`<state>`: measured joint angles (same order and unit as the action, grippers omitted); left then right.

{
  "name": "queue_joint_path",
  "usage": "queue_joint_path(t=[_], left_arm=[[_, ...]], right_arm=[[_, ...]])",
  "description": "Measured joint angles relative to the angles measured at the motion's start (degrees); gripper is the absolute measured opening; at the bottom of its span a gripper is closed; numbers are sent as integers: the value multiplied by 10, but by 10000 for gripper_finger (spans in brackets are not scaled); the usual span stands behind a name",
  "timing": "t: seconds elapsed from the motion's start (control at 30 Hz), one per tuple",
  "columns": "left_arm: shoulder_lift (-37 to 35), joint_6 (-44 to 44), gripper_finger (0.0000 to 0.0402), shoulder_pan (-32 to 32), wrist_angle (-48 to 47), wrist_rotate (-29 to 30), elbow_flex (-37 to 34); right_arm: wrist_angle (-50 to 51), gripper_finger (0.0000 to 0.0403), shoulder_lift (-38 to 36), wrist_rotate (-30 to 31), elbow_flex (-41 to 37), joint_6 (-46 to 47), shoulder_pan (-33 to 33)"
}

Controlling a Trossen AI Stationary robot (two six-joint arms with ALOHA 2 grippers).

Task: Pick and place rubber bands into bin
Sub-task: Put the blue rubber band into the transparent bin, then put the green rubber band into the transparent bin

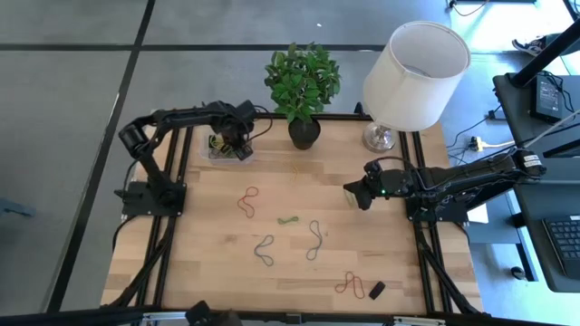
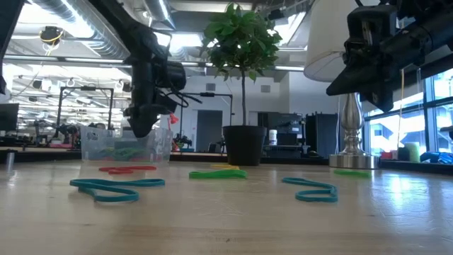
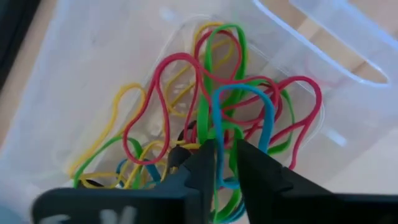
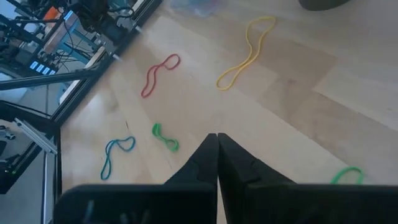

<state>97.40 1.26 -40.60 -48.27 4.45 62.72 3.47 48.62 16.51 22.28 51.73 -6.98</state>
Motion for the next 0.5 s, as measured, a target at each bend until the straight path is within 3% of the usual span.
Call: queue_joint_path(t=[0.3, 0.5], left_arm=[[-44, -3, 137, -1, -31, 18, 39], [-89, -62, 137, 30, -86, 124, 92]], right_arm=[[2, 4, 0, 0, 0, -18, 0], [7, 4, 0, 0, 0, -26, 4]])
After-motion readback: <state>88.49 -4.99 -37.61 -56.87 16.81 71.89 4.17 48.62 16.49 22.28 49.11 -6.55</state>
